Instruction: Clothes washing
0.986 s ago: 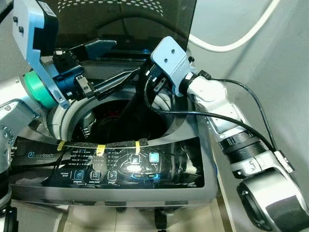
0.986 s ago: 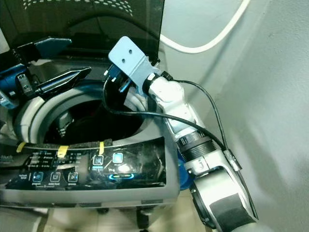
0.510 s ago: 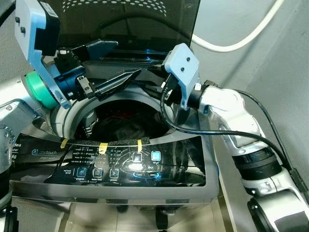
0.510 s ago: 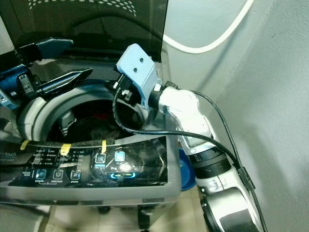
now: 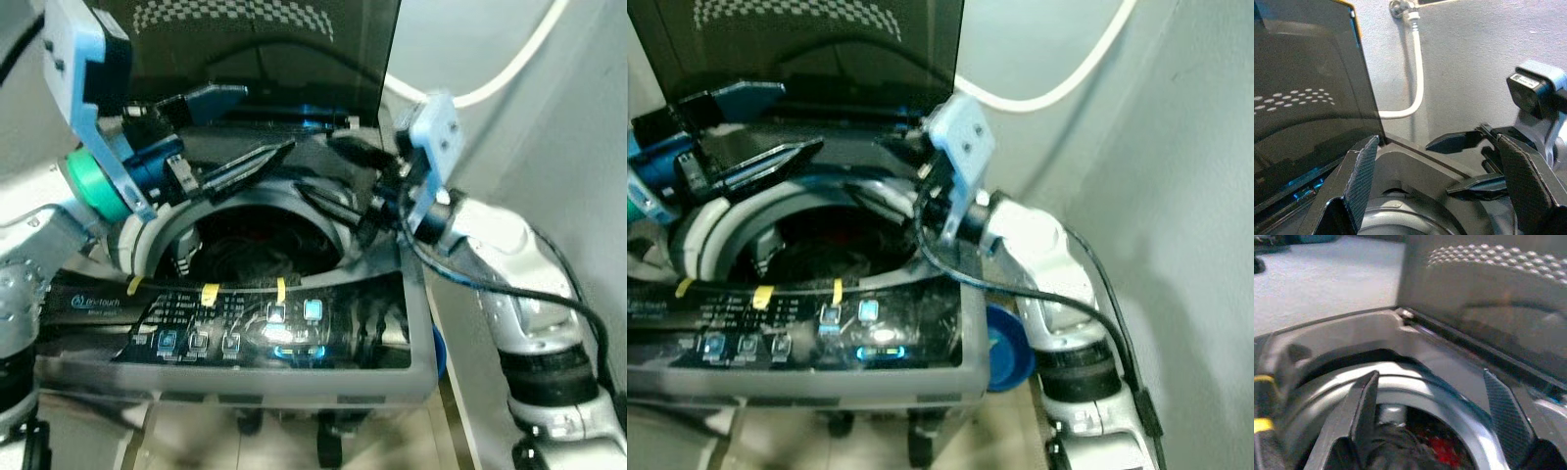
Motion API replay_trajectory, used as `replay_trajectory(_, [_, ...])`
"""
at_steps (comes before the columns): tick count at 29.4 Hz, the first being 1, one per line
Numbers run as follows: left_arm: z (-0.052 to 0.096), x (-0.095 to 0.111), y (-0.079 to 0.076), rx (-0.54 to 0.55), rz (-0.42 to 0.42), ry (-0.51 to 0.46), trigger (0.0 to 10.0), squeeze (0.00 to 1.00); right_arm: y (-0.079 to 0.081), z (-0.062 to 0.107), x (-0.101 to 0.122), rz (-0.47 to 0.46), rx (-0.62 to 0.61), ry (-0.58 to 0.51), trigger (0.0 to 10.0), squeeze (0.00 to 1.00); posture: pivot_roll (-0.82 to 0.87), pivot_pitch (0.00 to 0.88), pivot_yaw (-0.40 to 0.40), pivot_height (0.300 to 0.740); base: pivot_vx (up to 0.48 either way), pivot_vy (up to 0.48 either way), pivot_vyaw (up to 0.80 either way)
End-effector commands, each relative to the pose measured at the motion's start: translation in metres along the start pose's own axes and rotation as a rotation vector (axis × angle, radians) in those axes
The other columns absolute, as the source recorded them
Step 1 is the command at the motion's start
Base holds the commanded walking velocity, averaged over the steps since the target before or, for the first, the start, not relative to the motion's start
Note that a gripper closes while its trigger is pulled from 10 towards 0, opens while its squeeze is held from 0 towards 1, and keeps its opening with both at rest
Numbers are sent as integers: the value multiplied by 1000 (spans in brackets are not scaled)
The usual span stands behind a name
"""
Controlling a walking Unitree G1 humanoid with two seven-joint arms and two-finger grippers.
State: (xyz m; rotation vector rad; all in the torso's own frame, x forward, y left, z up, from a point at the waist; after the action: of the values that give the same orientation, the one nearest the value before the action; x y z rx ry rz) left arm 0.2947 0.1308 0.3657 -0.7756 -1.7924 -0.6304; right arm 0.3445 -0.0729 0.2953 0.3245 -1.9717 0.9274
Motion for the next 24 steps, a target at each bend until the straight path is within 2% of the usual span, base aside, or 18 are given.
replay_trajectory(1, [-1, -8, 11, 100, -31, -6, 10000, 0, -16, 11, -17, -12, -196, 53, 10000, 0, 108, 87, 38, 740, 0, 0, 0])
replay_trajectory(2, [-1, -8, 11, 100, -31, -6, 10000, 0, -16, 11, -17, -12, -196, 53, 10000, 0, 108, 87, 38, 740, 0, 0, 0])
replay_trajectory(3, [-2, -11, 16, 145, -40, -9, 10000, 0, -21, 17, -25, -33, -278, 78, 10000, 0, 108, 87, 38, 740, 0, 0, 0])
replay_trajectory(4, [-4, -19, 27, 229, -43, -9, 10000, 0, -34, 28, -36, -54, -451, 116, 10000, 0, 106, 70, 40, 740, 0, 0, 0])
replay_trajectory(5, [-4, -19, 27, 229, -43, -9, 10000, 0, -34, 28, -36, -54, -451, 116, 10000, 0, 106, 70, 40, 740, 0, 0, 0])
replay_trajectory(6, [-5, -24, 32, 267, -43, -7, 10000, 0, -41, 33, -40, -51, -538, 132, 10000, 0, 106, 70, 40, 740, 0, 0, 0])
replay_trajectory(7, [-5, -24, 32, 267, -43, -7, 10000, 0, -41, 33, -40, -51, -538, 132, 10000, 0, 106, 70, 40, 740, 0, 0, 0])
replay_trajectory(8, [-6, -31, 39, 329, -39, -10, 10000, 0, -49, 39, -39, -23, -632, 127, 10000, 0, 103, 61, 40, 740, 0, 0, 0])
replay_trajectory(9, [-6, -31, 39, 329, -39, -10, 10000, 0, -49, 39, -39, -23, -632, 127, 10000, 0, 103, 61, 40, 740, 0, 0, 0])
replay_trajectory(10, [-7, -38, 45, 388, -69, -2, 10000, 0, -54, 43, -33, 0, -697, 99, 10000, 0, 99, 54, 39, 740, 0, 0, 0])
replay_trajectory(12, [-7, -38, 45, 388, -69, -2, 10000, 0, -54, 43, -33, 0, -697, 99, 10000, 0, 99, 54, 39, 740, 0, 0, 0])
replay_trajectory(13, [-9, -46, 48, 425, -98, 8, 10000, 0, -57, 42, -22, 28, -721, 53, 10000, 0, 100, 48, 36, 740, 0, 0, 0])
replay_trajectory(14, [-9, -46, 48, 425, -98, 8, 10000, 0, -57, 42, -22, 28, -721, 53, 10000, 0, 100, 48, 36, 740, 0, 0, 0])
replay_trajectory(16, [-12, -62, 47, 482, -125, 23, 10000, 0, -55, 36, 9, 110, -712, -64, 10000, 0, 101, 43, 32, 740, 0, 0, 0])
replay_trajectory(24, [-12, -74, 43, 506, -107, 30, 10000, 0, -53, 34, 20, 140, -716, -103, 10000, 0, 100, 40, 27, 740, 0, 0, 0])
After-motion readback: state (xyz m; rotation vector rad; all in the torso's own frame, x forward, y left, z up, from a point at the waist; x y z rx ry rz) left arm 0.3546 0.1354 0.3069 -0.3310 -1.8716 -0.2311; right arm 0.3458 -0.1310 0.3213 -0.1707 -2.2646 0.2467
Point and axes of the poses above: a point about 5 cm out from each wrist's last joint towards the gripper, its own z axis pointing back from the gripper into the wrist, its own x axis along the axis of the wrist's last joint, y = z × x, the point moved 4 cm from there along -z, pointing out of the wrist towards the gripper, and after that the axes turned 14 degrees about z, right-handed, at the moved point
